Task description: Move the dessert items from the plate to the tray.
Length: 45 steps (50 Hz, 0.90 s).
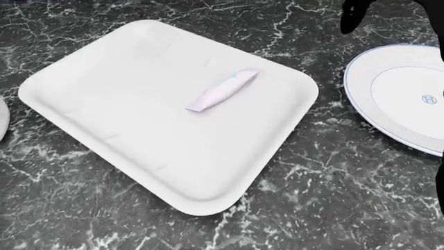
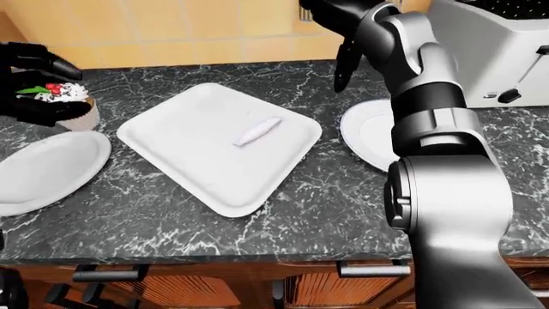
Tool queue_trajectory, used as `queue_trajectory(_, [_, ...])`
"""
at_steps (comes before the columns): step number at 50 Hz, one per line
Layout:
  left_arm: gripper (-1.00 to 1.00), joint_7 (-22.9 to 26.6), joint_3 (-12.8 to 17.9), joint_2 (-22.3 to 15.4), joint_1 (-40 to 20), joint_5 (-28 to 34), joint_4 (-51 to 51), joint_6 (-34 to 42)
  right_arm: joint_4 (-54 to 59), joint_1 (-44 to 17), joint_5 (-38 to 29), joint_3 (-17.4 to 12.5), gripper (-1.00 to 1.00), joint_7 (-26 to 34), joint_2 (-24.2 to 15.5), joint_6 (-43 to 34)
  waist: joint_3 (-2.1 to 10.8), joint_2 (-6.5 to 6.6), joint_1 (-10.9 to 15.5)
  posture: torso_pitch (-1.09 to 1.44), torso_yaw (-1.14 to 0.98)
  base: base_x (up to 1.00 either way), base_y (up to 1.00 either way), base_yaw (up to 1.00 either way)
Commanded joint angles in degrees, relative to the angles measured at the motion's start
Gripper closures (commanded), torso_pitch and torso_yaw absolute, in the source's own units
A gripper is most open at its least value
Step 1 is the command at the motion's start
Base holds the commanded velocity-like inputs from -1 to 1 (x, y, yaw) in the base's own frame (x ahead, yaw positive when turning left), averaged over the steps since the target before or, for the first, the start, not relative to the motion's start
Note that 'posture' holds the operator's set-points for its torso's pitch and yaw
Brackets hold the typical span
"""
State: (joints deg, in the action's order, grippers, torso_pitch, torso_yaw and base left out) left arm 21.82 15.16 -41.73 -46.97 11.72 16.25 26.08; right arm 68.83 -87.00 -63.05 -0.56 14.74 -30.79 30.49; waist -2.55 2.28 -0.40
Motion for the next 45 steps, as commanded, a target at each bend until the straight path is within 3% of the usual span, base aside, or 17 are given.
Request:
queue_trajectory(1, [0.34,-0.89,-0.98,0.80,-5.34,1.06,2.37,-4.25,-1.98,-2.24,0.80,-0.62,-1.00,-1.34,-0.65,0.00,1.68,-0.02,-0.08,0.00,0.00,0.00,0.00,0.00])
queue_trajectory(8, [0.35,-1.68,-5.18,6.19,-16.47,4.19,16.83,-11.77,-1.87,-2.00,0.96,-0.64,-1.00,-1.63,-0.50,-0.04,2.01,-0.98,0.06,0.00,0.00,0.00,0.00,0.00])
queue_trajectory(9, [0.36,-3.47,-8.48,11.47,-23.16,4.77,27.42,-17.44,-1.44,-1.92,0.81,-0.47,-1.00,-2.07,-0.11,-0.07,2.02,-1.13,0.04,0.00,0.00,0.00,0.00,0.00])
queue_trajectory(13, [0.36,-4.85,-8.92,14.07,-29.10,5.75,39.26,-24.32,-1.37,-2.17,0.86,-0.47,-1.00,-1.97,-0.05,-0.14,2.24,-2.05,0.53,0.00,0.00,0.00,0.00,0.00])
queue_trajectory(23, [0.36,-6.35,-9.69,18.81,-32.36,6.46,49.80,-32.01,-1.68,-2.59,0.97,-0.55,-1.00,-1.22,-0.31,-0.22,2.20,-2.72,0.23,0.00,0.00,0.00,0.00,0.00])
queue_trajectory(37, [0.25,-5.71,-9.98,22.12,-29.72,6.76,51.91,-32.83,-1.63,-1.54,1.11,-0.65,-1.00,-1.83,-0.35,-0.20,2.19,-3.32,0.53,0.00,0.00,0.00,0.00,0.00])
queue_trajectory(41, [-0.11,-5.59,-10.09,22.23,-29.57,6.88,51.74,-32.44,-1.69,-1.37,1.11,-0.62,-1.00,-1.91,-0.40,-0.22,2.17,-3.45,0.63,0.00,0.00,0.00,0.00,0.00])
queue_trajectory(42, [-0.62,-5.81,-10.21,22.13,-29.61,7.11,51.77,-32.38,-1.74,-1.34,1.18,-0.65,-1.00,-1.80,-0.37,-0.25,2.17,-3.47,0.65,0.00,0.00,0.00,0.00,0.00])
queue_trajectory(43, [-0.91,-5.50,-10.06,22.12,-29.72,6.93,51.67,-32.19,-1.78,-1.35,1.26,-0.70,-1.00,-1.78,-0.36,-0.33,2.16,-3.49,0.67,0.00,0.00,0.00,0.00,0.00])
queue_trajectory(45, [-1.00,-5.69,-10.15,22.08,-29.67,7.12,51.74,-32.47,-1.76,-1.33,1.27,-0.68,-1.00,-1.80,-0.37,-0.33,2.17,-3.50,0.71,0.00,0.00,0.00,0.00,0.00])
